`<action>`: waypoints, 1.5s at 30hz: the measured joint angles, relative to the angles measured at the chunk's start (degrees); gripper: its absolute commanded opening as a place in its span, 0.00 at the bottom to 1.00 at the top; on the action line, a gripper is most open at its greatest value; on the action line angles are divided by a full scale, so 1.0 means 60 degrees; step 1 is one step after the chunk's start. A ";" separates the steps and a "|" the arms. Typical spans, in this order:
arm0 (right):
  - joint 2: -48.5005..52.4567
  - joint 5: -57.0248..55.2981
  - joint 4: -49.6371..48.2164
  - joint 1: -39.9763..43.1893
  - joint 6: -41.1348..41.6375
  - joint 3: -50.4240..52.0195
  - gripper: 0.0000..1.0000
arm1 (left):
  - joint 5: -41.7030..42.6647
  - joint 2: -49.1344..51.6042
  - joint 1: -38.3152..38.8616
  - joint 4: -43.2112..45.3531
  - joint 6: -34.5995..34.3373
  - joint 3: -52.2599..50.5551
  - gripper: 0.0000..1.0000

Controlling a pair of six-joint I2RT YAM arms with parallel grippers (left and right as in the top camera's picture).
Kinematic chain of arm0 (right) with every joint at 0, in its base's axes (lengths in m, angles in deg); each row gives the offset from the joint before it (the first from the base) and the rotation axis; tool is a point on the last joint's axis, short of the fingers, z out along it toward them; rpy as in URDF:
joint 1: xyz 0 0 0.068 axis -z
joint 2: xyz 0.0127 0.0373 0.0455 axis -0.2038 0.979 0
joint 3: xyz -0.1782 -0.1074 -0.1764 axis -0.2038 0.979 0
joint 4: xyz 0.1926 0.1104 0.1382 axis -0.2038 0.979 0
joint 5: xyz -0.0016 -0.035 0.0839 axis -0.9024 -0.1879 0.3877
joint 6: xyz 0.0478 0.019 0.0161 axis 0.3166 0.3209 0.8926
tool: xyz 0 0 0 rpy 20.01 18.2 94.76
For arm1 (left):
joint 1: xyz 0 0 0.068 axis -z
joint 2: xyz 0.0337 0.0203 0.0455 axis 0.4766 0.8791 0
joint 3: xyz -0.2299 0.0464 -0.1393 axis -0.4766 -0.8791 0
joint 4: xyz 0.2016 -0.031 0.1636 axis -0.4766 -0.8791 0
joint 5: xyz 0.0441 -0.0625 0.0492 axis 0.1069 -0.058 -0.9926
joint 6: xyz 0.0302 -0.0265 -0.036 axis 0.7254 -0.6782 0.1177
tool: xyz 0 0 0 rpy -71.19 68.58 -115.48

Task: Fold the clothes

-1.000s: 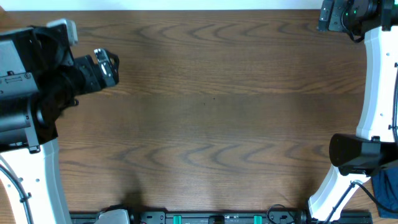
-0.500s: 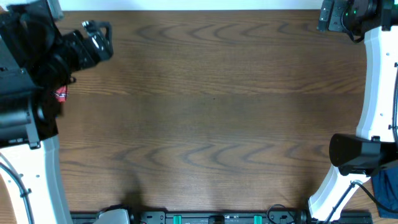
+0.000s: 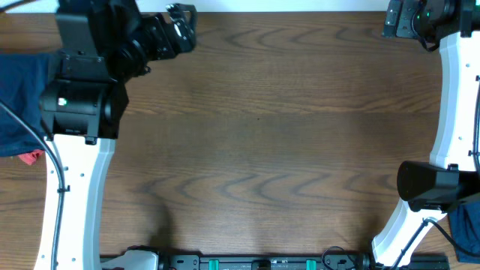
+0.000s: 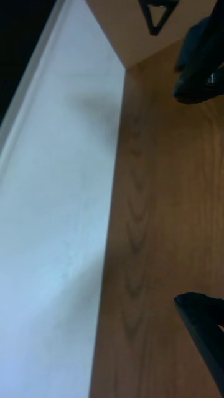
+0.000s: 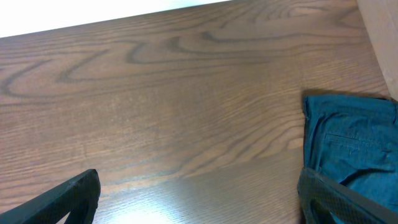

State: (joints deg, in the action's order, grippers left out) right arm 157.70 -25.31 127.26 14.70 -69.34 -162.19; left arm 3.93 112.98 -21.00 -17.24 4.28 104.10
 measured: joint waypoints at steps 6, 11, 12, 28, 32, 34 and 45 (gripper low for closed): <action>0.0000 -0.0004 0.0000 0.0000 0.0000 0.0000 0.99 | -0.0419 -0.0936 -0.0007 -0.0259 -0.0040 -0.0532 0.99; 0.0000 0.0000 0.0000 0.0000 0.0000 0.0000 0.99 | -0.1122 -0.2350 -0.0295 -0.0415 -0.0040 -0.1126 0.98; 0.0000 -0.0004 0.0000 0.0000 0.0000 0.0000 0.99 | -0.1220 -0.2659 -0.0412 -0.0426 -0.0036 -0.1341 0.98; 0.0000 0.0007 0.0000 0.0000 0.0000 0.0000 0.99 | -0.1752 -0.6630 -0.2586 0.0459 -0.0033 -0.5894 0.98; 0.0000 0.0022 0.0000 0.0000 0.0000 0.0000 0.99 | -0.1829 -0.7577 -0.2586 0.1260 -0.0033 -0.7071 0.98; 0.0000 0.0025 0.0000 0.0000 0.0000 0.0000 0.99 | -0.1843 -0.7963 -0.2586 0.1548 -0.0033 -0.7668 0.98; 0.0000 0.0029 0.0000 0.0000 0.0000 0.0000 0.99 | -0.2142 -0.9901 -0.2586 0.1767 -0.0033 -0.9894 0.98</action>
State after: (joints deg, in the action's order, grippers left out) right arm 157.70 -25.13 127.26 14.70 -69.34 -162.19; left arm -8.93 53.57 -36.52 -6.64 4.08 44.73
